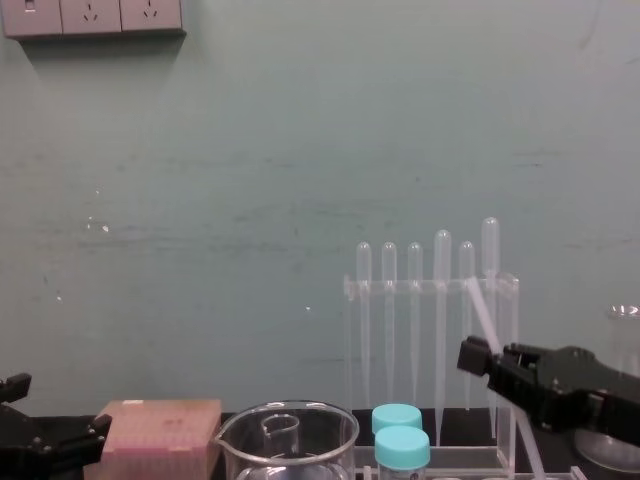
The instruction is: Pick up the stirring rod with one hand, then place it down.
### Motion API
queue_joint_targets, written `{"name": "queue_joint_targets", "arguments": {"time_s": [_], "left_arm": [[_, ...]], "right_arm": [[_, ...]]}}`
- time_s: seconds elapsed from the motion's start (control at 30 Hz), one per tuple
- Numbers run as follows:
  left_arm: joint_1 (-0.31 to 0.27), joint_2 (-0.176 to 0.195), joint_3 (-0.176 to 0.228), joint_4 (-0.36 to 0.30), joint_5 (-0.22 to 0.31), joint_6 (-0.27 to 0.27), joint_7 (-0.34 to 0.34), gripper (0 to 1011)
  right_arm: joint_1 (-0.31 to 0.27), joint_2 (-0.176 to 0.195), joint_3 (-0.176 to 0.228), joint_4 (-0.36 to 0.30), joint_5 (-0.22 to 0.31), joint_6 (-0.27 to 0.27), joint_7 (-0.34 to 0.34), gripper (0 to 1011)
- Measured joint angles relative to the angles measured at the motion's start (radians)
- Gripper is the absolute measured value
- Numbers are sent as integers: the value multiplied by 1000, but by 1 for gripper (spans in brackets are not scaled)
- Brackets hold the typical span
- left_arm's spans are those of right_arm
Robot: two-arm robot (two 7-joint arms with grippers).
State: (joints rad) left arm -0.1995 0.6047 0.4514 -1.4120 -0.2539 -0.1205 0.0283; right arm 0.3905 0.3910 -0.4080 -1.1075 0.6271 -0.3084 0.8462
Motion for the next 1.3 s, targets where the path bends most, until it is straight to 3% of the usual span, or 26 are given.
{"name": "queue_joint_targets", "arguments": {"time_s": [0.53,1.3], "left_arm": [[0,0,0,0,0,0,0,1000],[0,0,0,0,0,0,0,1000]], "right_arm": [[26,-8,-36,58,-22,30,12,69],[25,-6,-37,56,-27,30,2,69]]}}
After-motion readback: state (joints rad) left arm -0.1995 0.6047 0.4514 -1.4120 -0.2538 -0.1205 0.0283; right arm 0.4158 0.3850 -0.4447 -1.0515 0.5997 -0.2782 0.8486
